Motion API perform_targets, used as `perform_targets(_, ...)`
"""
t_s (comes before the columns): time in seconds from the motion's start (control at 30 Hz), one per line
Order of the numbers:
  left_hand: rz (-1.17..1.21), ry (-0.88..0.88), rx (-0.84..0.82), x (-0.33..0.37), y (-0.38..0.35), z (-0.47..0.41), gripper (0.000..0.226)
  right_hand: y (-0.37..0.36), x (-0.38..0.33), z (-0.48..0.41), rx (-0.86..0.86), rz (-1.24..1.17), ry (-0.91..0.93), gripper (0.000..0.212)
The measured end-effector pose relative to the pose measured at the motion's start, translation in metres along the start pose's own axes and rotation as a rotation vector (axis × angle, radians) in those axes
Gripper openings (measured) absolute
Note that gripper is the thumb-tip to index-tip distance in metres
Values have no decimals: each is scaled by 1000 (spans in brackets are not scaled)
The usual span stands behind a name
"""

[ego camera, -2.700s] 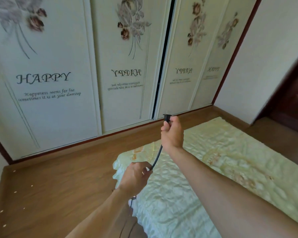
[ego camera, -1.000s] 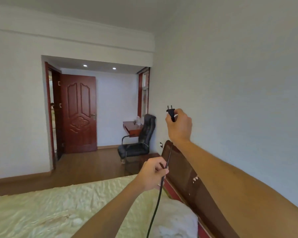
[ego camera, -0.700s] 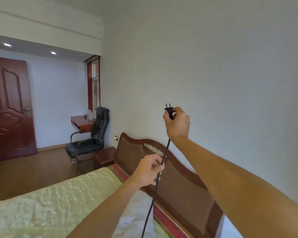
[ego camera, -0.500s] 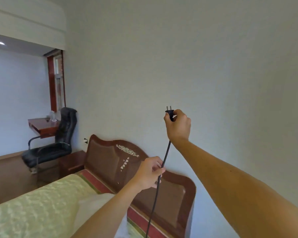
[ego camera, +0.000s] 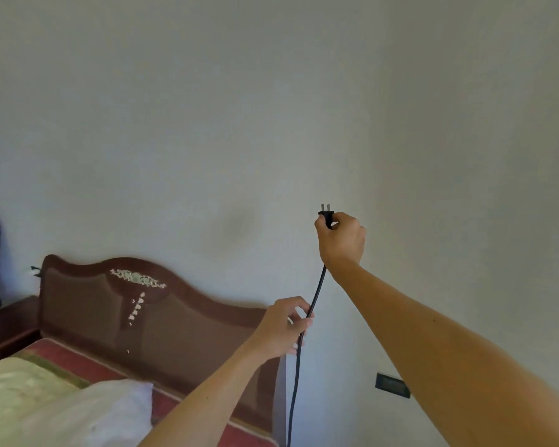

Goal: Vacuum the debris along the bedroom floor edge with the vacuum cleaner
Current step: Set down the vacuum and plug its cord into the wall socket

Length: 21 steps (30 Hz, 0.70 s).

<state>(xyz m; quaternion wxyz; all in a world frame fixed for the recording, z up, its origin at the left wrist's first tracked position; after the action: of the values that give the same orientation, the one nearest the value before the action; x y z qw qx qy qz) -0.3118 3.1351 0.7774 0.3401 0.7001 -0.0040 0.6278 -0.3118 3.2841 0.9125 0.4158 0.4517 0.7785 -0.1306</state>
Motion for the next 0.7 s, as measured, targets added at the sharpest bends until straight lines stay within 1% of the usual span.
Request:
perform_targets(0.2,3,51,-91,-18,-70,-73,5,8,115,-38,16,67,-93,24)
perform_targets(0.37,7,114,-166,-47,-137,-126,5,15,215,-55,9,114,-192,25)
perform_targets(0.6,-56,171,-239,-113,-222,-166,4,21,343,-30,-45,190,-341,23)
perform_targets(0.7,-29,219,-288,-145,-254,-172,6,22,392,-11,-71,227,-394,21)
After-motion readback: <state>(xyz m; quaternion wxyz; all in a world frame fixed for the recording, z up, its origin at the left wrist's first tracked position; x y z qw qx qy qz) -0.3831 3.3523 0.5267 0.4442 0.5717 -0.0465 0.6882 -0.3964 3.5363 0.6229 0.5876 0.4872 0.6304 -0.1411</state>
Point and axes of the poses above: each hand's wrist, its own z-axis away from the middle knuckle, its own y-axis out of the back of the hand, x = y × z, the point moved 7 cm from there along -z, towards the middle knuckle, and after that the axes turned 9 degrees about y, right-handed, at the moved point
